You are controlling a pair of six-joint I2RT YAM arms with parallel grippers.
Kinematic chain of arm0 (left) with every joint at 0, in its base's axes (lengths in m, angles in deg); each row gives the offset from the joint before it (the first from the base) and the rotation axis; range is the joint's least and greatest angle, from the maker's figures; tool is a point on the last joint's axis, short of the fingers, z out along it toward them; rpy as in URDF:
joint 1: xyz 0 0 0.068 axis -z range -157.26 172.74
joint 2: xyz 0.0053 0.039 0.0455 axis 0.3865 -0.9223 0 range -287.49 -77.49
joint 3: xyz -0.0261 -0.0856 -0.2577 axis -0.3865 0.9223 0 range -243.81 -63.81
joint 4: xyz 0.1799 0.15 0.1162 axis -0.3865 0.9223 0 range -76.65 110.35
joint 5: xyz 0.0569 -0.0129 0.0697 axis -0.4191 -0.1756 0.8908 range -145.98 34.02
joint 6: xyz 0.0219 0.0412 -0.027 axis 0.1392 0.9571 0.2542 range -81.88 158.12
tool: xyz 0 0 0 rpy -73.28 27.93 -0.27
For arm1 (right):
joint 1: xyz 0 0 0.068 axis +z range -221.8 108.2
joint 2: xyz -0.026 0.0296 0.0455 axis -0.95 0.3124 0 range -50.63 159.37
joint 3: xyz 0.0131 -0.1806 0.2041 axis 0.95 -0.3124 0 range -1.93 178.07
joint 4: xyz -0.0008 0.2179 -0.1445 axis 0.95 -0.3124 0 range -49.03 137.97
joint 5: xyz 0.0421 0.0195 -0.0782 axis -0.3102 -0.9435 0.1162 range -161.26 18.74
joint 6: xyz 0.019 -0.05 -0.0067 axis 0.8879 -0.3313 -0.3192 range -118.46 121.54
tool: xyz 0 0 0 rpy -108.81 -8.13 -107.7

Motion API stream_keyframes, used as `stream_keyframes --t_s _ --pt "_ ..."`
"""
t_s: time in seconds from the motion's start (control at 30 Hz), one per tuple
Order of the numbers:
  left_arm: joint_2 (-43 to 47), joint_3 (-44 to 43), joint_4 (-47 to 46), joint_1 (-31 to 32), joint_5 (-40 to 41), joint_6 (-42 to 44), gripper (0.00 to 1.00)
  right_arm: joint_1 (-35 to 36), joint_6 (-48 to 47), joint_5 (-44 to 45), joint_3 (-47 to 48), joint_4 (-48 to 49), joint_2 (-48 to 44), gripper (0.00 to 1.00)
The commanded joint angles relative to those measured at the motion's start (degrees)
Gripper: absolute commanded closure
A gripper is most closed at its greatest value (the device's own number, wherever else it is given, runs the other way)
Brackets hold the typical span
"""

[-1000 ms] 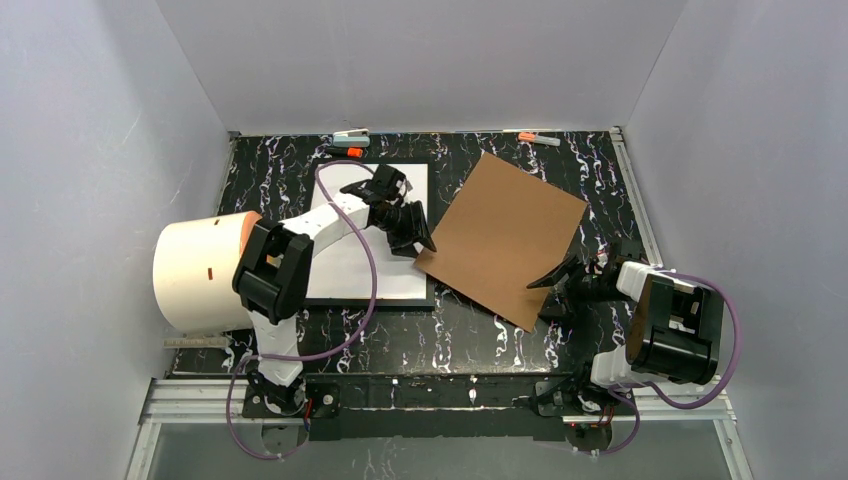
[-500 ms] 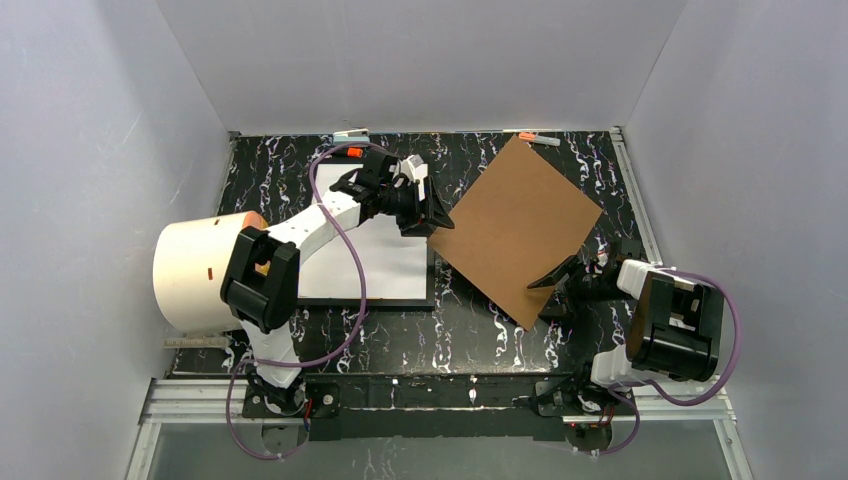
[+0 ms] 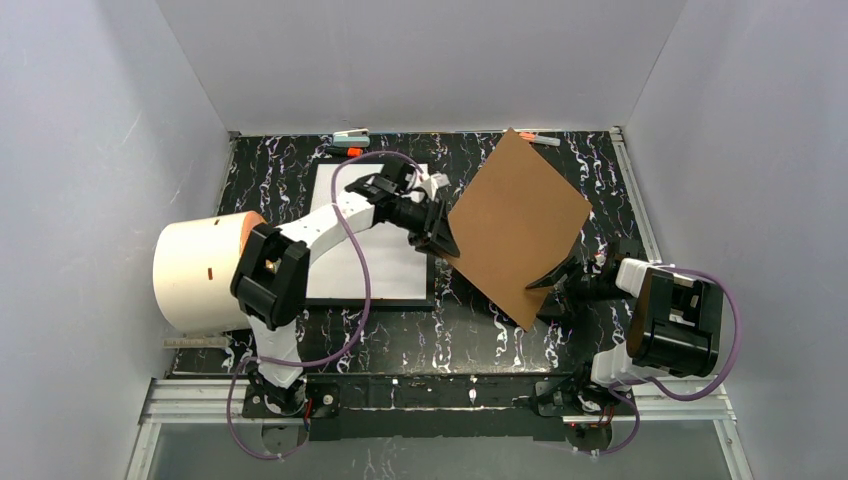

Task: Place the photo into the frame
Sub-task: Pick up the photo frame item at the center of the board.

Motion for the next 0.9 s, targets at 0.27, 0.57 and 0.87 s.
stream_keyframes --t_s 0.27,0.57,0.87 --pt "-2.6 -10.5 18.0 2.4 -3.6 8.8 0.77 0.8 -2.5 8.7 -1.3 3.2 1.0 0.24" --pt "-1.5 -10.1 15.6 1.8 -0.7 5.7 0.49 0.8 -2.3 8.9 -1.9 3.4 0.1 0.24" --pt "0.1 -10.5 11.3 0.1 0.9 3.1 1.0 0.8 -1.3 4.6 -0.9 5.8 -5.2 0.22"
